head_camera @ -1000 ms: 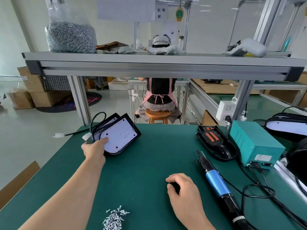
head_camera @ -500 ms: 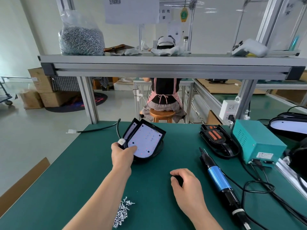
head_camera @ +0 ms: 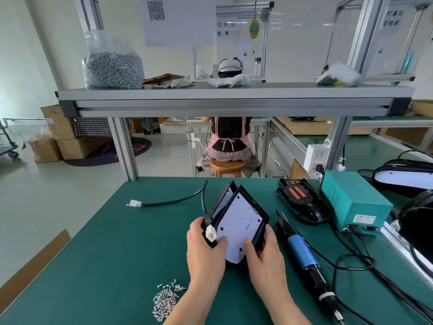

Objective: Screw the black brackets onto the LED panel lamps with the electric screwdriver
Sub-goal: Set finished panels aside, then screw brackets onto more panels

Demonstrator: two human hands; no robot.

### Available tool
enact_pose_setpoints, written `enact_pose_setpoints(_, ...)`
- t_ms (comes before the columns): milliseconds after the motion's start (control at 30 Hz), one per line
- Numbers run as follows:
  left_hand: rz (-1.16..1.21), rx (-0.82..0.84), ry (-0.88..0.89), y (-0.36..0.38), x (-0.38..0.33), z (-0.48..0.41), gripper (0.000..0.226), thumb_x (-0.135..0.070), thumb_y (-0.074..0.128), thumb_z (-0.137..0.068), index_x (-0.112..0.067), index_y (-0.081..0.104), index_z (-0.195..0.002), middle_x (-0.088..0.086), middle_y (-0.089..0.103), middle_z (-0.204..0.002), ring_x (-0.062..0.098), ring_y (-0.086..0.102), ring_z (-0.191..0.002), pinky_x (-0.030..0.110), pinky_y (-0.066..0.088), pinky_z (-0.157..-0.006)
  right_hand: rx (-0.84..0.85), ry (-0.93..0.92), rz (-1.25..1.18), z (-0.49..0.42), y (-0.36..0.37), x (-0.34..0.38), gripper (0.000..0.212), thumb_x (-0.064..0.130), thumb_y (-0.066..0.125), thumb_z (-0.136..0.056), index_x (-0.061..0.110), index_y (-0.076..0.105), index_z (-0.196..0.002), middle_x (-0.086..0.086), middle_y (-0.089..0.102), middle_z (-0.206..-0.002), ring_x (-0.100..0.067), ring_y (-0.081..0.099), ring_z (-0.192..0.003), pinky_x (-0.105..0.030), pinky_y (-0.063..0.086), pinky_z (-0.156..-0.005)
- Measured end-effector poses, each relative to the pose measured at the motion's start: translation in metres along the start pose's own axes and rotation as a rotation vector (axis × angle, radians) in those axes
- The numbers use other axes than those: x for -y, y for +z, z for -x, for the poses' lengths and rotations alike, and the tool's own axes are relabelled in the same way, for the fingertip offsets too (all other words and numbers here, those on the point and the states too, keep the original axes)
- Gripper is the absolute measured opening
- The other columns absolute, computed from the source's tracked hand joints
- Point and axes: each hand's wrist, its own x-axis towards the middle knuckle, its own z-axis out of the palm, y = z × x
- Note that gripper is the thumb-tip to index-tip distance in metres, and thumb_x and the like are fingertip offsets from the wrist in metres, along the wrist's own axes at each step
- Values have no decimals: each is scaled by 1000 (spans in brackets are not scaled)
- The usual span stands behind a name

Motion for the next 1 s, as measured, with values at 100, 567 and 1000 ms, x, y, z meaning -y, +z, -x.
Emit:
enact_pose_setpoints(100, -49, 9, 87, 4, 0, 17, 55, -9, 72, -82, -39, 44, -118, -20, 51, -113, -16, 48, -101, 7, 38, -73, -40, 40, -92, -3, -1, -2, 70, 19, 61, -98, 23, 26, -158, 12, 53, -142, -8, 51, -126, -33, 38, -110)
enact_pose_setpoints(567, 93, 56, -119, -2, 9, 11, 67, -29, 73, -87, -22, 32, -141, -9, 53, -128, 6, 56, -113, 28, 44, -92, 31, -8, -68, -2, -1, -2, 75, 7, 66, -90, 25, 33, -154, 17, 45, -144, 10, 41, -126, -12, 29, -104)
enact_pose_setpoints(1000, 74, -207, 125, -9, 2, 25, 9, -26, 67, -94, -31, 63, -87, -7, 60, -87, 6, 55, -72, 8, 40, -64, -41, 117, -130, -10, -1, -10, 71, 13, 65, -93, 24, 33, -155, 18, 51, -126, 1, 51, -109, -25, 37, -100)
